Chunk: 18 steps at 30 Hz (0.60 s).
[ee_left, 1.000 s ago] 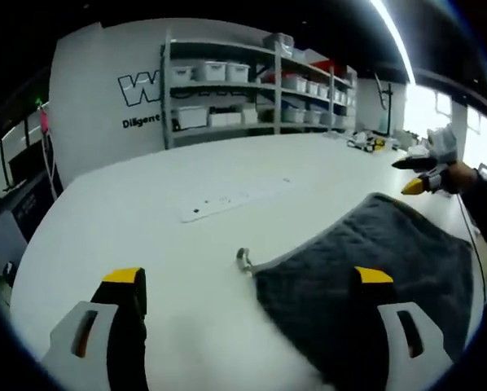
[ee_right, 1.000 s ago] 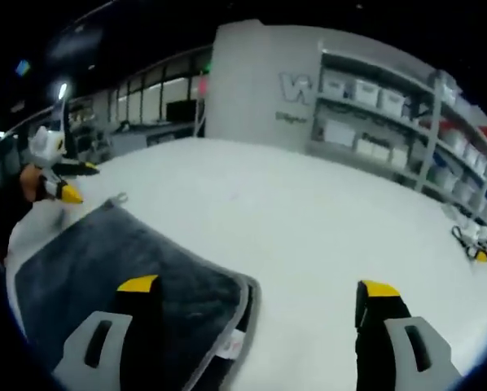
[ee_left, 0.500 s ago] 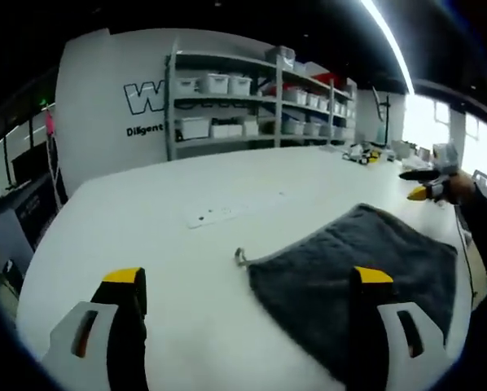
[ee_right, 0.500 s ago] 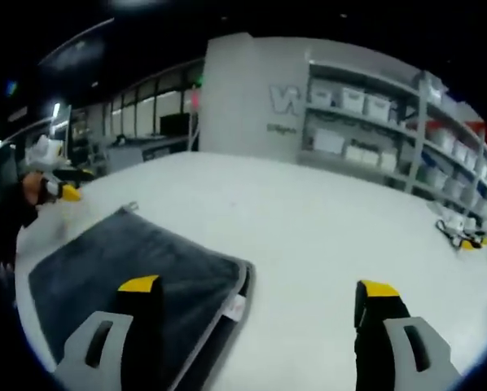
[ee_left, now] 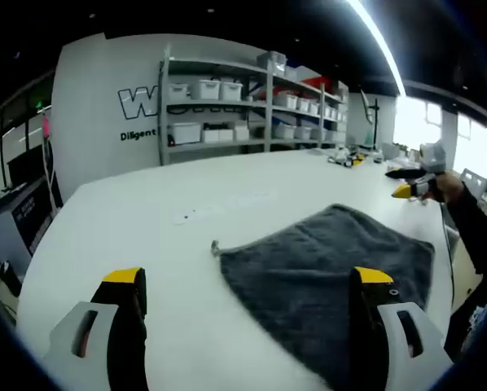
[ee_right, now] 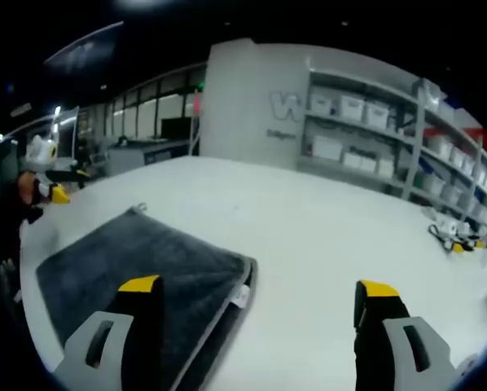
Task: Open the folded towel by lifting each exposed corner and separating the folded layers until the towel lies flat within the target outline without major curled edges
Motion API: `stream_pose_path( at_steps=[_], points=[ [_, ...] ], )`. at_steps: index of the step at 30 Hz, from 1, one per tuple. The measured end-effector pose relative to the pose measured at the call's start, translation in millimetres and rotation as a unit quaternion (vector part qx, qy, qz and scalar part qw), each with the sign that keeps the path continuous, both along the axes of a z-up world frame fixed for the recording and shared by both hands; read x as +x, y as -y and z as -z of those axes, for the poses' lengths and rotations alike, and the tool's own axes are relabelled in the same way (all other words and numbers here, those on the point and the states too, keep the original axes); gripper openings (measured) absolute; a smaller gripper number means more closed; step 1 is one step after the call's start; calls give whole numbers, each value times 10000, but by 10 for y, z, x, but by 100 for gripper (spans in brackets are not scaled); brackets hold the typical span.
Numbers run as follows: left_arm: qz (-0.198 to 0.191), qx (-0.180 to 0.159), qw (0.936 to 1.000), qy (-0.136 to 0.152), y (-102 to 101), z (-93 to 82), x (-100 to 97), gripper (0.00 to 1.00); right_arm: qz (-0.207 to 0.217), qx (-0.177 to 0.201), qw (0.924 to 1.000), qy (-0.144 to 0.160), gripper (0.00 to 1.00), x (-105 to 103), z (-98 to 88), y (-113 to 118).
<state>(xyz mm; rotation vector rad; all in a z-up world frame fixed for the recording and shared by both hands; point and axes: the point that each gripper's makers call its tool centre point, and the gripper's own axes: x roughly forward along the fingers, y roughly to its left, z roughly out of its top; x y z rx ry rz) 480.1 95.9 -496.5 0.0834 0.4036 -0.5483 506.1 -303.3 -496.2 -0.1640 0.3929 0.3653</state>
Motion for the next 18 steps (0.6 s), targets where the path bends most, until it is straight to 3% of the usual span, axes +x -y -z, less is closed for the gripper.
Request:
stream_pose_path(
  at_steps=[6, 12, 18],
  points=[
    [701, 261, 9971, 120, 623, -50, -341, 100, -11, -15, 10000, 47, 95, -10, -48, 75],
    [1236, 421, 9911, 263, 1031, -105, -493, 100, -133, -117, 9998, 97, 91, -17, -133, 99],
    [1645, 873, 9816, 414, 1408, -92, -591, 100, -501, -433, 9978, 40, 81, -15, -203, 50]
  ],
)
